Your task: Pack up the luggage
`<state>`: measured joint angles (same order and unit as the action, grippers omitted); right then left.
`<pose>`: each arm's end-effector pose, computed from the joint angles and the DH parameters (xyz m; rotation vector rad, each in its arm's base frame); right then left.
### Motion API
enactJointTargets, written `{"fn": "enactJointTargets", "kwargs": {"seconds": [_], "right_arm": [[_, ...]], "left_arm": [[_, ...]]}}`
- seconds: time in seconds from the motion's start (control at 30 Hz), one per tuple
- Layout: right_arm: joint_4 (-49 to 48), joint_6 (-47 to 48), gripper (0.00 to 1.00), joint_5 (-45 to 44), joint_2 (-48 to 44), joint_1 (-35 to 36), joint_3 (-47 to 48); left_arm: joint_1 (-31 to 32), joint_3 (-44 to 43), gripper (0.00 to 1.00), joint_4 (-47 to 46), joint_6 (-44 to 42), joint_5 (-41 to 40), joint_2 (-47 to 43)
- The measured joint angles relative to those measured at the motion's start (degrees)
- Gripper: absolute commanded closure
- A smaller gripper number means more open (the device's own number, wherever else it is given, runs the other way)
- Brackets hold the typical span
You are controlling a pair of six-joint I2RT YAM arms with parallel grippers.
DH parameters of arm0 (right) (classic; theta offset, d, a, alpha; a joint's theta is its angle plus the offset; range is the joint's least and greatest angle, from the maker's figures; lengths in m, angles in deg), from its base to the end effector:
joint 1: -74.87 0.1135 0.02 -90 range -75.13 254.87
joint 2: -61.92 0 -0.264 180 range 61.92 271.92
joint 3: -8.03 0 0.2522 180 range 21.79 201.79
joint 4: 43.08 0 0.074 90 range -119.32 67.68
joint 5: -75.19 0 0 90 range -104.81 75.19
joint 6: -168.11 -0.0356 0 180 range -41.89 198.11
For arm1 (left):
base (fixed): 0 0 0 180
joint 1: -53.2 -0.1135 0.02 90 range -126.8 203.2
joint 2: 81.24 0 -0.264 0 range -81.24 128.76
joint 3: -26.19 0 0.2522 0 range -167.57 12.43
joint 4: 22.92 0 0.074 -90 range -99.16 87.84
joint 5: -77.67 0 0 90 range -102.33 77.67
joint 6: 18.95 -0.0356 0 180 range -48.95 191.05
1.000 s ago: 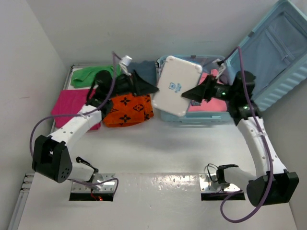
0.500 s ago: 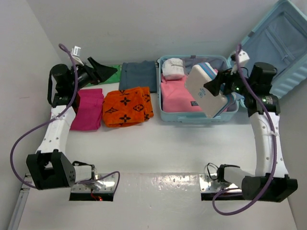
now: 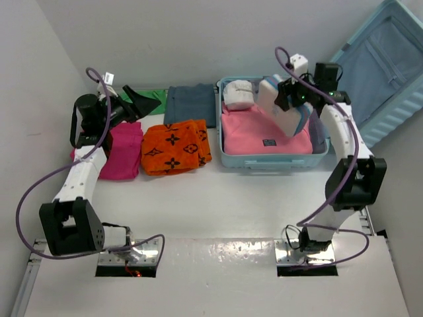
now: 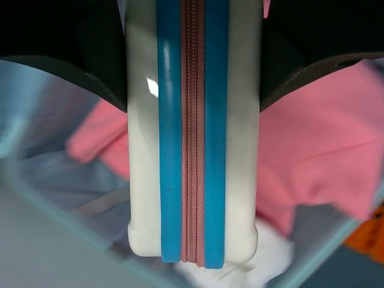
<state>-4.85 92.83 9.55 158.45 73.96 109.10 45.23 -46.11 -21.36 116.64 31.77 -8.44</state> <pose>0.3902 0.0085 0.3367 -0.4934 2.0561 0.2963 0.2942 0.0162 0.3599 -0.1626 1.7078 -1.1097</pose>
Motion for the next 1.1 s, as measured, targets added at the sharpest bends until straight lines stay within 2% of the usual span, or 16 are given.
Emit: {"fn": "enactJointTargets", "kwargs": {"seconds": [0.2,0.47,0.63,0.9,1.1], "right_arm": [[-4.11,10.60,1.00,-1.62,7.08,-5.46,12.20],[-8.90,26.08,1.00,-2.29,11.63,-4.17,13.20],[-8.76,32.83,1.00,4.52,15.41,-4.00,12.37],[-2.49,52.04,1.00,17.33,17.25,-5.18,10.88],[-2.82,65.64,1.00,23.39,19.39,-7.43,10.73]], "left_arm": [[0.15,-2.23,0.00,-0.98,1.97,-1.97,7.76],[0.39,-3.78,0.00,-1.60,3.34,-3.96,11.34],[0.37,-4.13,0.00,-1.36,2.73,-4.70,11.34],[0.37,-3.91,0.00,-0.81,2.54,-6.40,11.32],[0.39,-3.69,0.00,-0.26,1.99,-7.65,11.13]]}}
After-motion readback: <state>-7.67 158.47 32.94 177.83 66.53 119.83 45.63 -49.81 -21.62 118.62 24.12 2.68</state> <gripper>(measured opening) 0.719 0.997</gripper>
